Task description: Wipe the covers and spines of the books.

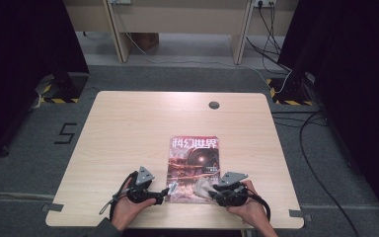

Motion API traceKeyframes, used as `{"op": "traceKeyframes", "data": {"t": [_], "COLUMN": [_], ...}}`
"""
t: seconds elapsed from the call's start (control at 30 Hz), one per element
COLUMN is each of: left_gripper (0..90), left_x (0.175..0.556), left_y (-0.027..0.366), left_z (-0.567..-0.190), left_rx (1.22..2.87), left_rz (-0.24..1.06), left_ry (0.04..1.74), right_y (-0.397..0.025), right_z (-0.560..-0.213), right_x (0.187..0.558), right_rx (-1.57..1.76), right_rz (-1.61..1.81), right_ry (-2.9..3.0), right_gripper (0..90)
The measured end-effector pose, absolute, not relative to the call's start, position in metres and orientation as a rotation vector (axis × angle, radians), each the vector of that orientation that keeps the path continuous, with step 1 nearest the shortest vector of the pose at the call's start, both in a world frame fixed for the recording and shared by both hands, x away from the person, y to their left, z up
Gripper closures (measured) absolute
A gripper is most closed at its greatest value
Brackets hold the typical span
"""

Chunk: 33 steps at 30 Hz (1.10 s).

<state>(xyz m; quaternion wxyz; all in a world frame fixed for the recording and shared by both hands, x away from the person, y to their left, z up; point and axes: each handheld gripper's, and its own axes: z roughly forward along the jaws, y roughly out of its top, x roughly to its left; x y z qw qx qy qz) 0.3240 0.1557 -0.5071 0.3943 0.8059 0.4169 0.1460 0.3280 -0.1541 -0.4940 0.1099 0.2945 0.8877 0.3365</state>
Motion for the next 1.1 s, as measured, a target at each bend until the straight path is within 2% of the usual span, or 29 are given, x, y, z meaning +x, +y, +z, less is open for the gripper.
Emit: {"op": "traceKeyframes", "data": {"t": [0.13, 0.73, 1.1], "left_gripper": [18.0, 15.1, 14.3], "left_x": [0.322, 0.323, 0.323], "left_y": [0.144, 0.145, 0.145], "left_z": [-0.512, -0.515, -0.515], "left_rx": [2.123, 2.111, 2.115], "left_rz": [0.389, 0.372, 0.381], "left_ry": [1.014, 1.028, 1.029], "right_y": [-0.151, -0.135, -0.073], "right_z": [-0.494, -0.493, -0.496], "right_x": [0.337, 0.412, 0.396], "right_rx": [0.88, 0.972, 0.73], "right_rz": [0.976, 0.868, 0.949], "right_ry": [2.594, 2.458, 2.587], "right_gripper": [67.4, 67.9, 69.0]}}
